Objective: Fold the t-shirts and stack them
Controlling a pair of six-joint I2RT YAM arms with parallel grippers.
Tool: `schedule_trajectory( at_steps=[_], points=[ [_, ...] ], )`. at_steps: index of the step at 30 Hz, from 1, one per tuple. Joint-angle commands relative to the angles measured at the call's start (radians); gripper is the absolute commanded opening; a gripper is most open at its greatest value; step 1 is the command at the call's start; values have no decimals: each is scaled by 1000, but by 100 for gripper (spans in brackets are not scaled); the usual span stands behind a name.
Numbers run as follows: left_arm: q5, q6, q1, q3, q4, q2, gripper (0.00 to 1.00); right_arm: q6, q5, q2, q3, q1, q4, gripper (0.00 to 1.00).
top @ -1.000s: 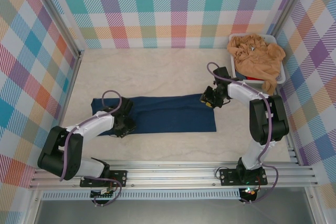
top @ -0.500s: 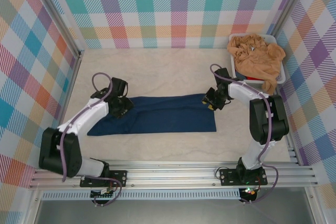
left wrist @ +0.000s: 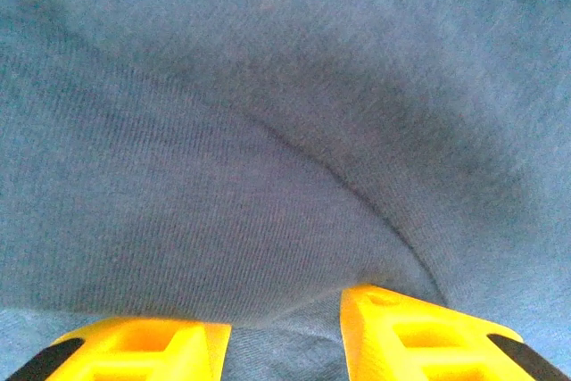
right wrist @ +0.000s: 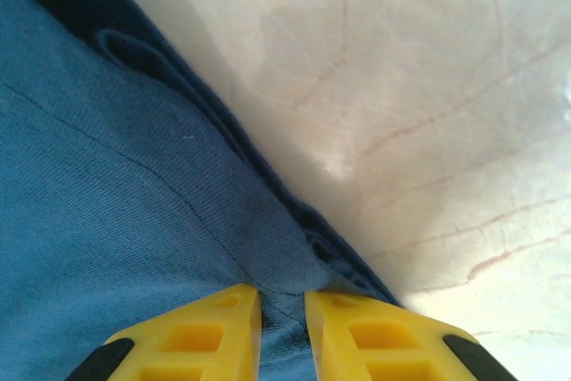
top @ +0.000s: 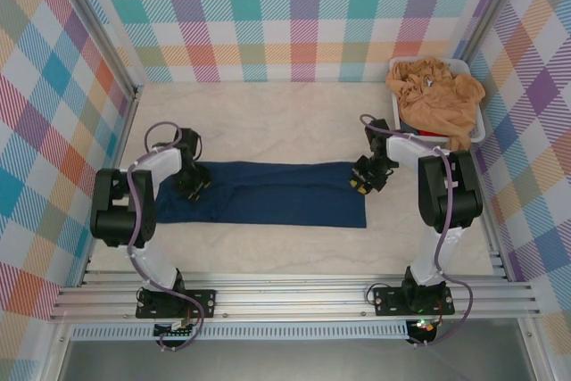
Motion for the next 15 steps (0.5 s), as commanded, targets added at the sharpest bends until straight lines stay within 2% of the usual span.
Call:
schedule_trajectory(
  at_steps=[1, 6, 11, 15],
  points=[
    [16, 59, 16, 126, 3, 171, 40, 17, 26, 15, -85, 6, -128, 21],
    [81, 77, 8, 488, -61, 425, 42, 102, -11, -64, -179, 77, -138, 22],
    [216, 84, -64, 898, -66, 663, 42, 209, -21, -79, -190, 337, -160, 22],
    [305, 19, -146, 1214, -53, 866, 40, 296, -84, -28, -187, 505, -94, 22]
  ],
)
